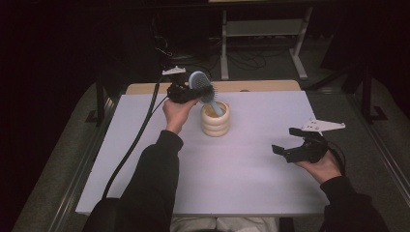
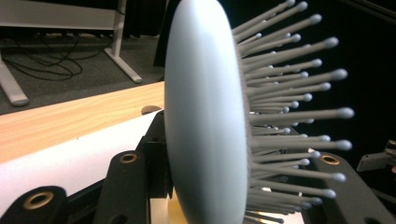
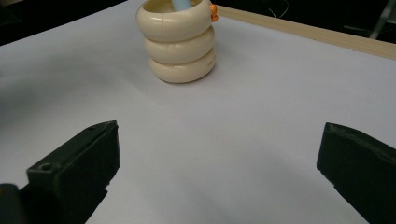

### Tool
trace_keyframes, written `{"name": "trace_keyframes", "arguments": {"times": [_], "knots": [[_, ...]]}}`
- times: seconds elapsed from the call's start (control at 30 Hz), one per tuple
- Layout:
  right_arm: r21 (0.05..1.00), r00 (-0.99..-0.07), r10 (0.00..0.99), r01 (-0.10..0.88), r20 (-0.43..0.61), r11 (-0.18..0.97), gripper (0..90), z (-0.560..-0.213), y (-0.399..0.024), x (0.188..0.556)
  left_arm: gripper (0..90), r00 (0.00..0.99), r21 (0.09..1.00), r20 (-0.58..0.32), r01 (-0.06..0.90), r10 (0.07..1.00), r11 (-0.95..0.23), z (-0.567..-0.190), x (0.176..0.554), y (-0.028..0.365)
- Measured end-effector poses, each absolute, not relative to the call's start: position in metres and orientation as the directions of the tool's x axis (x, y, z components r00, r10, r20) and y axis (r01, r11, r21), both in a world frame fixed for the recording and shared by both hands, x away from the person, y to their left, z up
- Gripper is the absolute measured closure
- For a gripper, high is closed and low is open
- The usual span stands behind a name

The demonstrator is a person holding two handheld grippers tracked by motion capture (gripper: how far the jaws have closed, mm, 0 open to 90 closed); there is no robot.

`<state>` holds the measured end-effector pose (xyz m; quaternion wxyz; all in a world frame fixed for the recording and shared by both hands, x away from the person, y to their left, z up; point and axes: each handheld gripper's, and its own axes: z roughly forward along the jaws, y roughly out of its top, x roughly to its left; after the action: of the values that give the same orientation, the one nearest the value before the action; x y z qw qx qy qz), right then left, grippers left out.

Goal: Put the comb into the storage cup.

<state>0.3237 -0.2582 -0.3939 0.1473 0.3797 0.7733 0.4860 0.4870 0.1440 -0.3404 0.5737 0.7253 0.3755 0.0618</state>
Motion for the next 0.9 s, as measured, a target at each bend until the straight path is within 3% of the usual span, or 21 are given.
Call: {"name": "trace_keyframes", "arguments": {"times": [0.17,0.47,0.57,0.77,0.87,0.9], "knots": [[0.862,-0.669,0.73,0.445,0.14,0.242,0.0,-0.394,-0.258,0.324,45.6,0.707,0.904,-0.245,0.413,0.663,-0.107,-0.349,0.482,0.147],[0.862,-0.668,0.732,0.443,0.134,0.246,0.0,-0.395,-0.259,0.323,32.7,0.73,0.931,-0.246,0.361,0.637,-0.054,-0.343,0.476,0.156],[0.864,-0.669,0.732,0.439,0.133,0.245,0.0,-0.394,-0.26,0.322,22.3,0.729,0.94,-0.226,0.338,0.646,-0.052,-0.338,0.473,0.16],[0.866,-0.667,0.734,0.437,0.13,0.244,0.0,-0.394,-0.261,0.321,11.9,0.732,0.944,-0.209,0.323,0.648,-0.061,-0.333,0.473,0.169],[0.864,-0.666,0.735,0.44,0.129,0.247,0.0,-0.395,-0.261,0.322,0.1,0.743,0.936,-0.213,0.341,0.635,-0.085,-0.333,0.473,0.172],[0.863,-0.666,0.735,0.44,0.128,0.249,0.0,-0.395,-0.261,0.322,0.0,0.747,0.934,-0.21,0.343,0.631,-0.095,-0.333,0.473,0.172]]}}
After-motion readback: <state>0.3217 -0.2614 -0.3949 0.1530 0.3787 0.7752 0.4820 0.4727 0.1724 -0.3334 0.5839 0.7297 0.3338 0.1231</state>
